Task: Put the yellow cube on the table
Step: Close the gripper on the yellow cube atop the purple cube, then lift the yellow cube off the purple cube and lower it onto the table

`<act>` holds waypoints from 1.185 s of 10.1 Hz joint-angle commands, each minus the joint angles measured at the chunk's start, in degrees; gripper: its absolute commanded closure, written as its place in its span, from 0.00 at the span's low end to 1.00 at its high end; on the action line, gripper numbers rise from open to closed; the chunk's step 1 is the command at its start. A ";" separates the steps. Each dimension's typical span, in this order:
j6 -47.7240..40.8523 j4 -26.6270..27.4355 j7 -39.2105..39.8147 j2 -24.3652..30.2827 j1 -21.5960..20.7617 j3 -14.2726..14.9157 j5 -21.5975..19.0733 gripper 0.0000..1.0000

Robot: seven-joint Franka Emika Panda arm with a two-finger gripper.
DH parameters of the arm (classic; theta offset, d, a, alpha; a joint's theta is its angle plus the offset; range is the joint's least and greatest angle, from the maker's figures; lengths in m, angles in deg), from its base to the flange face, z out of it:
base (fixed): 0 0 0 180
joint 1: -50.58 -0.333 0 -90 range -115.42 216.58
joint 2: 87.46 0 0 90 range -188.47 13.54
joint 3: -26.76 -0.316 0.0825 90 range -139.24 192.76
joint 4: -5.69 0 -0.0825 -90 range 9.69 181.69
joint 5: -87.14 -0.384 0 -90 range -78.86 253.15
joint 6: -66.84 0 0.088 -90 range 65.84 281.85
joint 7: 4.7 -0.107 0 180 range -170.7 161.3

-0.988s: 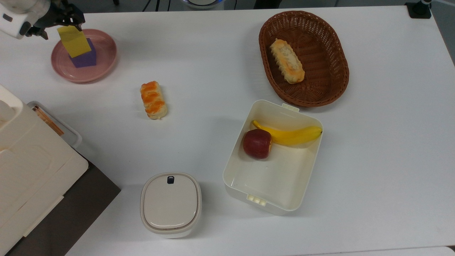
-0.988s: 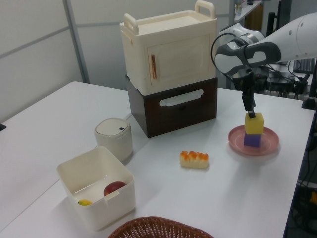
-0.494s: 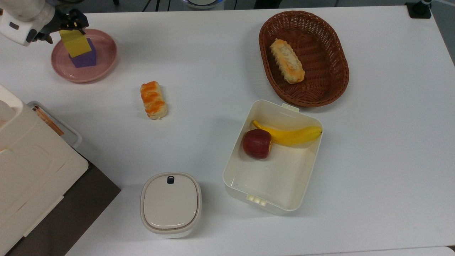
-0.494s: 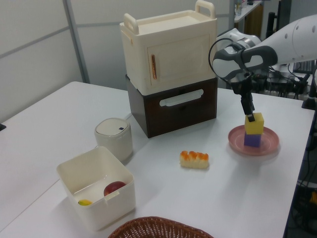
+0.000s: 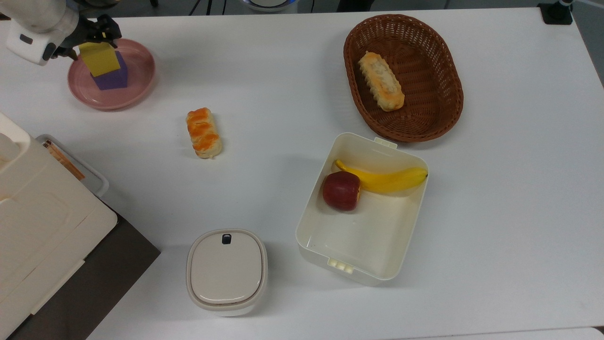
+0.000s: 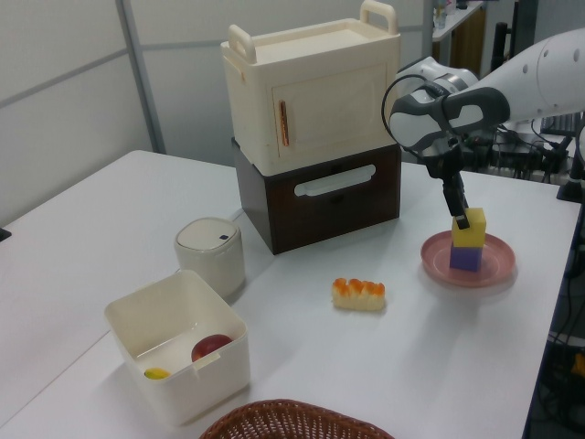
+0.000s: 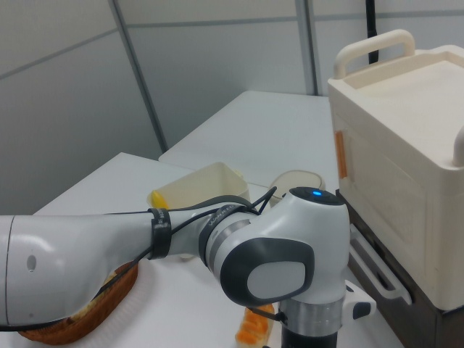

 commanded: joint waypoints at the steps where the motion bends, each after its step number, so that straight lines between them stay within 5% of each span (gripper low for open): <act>1: -0.66 0.47 2.27 0.76 -0.35 -0.05 0.98 0.82; 3: -3.79 -3.63 1.50 1.37 -0.96 -0.83 0.45 0.91; 8: -0.59 -7.18 -19.38 0.84 -2.55 -16.01 -3.84 0.90; 10: -0.31 -7.26 -25.47 1.37 -4.38 -19.28 -6.58 0.84; 12: -0.31 -8.05 -30.21 1.11 -9.82 -19.30 -5.62 0.15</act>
